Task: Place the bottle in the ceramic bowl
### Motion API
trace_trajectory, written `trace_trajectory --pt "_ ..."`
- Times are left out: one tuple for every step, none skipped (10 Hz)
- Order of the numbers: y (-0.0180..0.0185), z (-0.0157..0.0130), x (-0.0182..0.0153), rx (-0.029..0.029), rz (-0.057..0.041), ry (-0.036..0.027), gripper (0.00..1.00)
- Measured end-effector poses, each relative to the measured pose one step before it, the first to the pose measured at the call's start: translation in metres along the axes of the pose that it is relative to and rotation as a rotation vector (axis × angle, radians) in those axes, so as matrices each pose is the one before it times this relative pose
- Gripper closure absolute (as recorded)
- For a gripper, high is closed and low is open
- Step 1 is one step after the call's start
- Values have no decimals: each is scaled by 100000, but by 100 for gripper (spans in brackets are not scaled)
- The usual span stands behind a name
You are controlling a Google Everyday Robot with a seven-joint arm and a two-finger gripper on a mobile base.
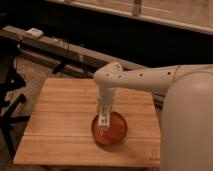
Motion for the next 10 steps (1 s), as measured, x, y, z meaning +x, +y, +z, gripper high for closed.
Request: trace_trajectory --pt "-295 -216 207 -346 307 -399 20" --pt "-219 -146 169 -60 23 -358 20" --pt "36 -207 222 -437 -284 -568 20" --pt "17 -26 32 -90 -135 -190 20" --pt "66 -17 -21 -39 -82 -55 20" --pt "124 20 10 -6 -216 56 20" --pt "1 -10 -3 -9 8 -14 20" --pt "-35 3 3 16 52 5 20" --pt "-18 9 5 4 26 19 20" --pt "-15 -10 -3 -5 33 -16 20"
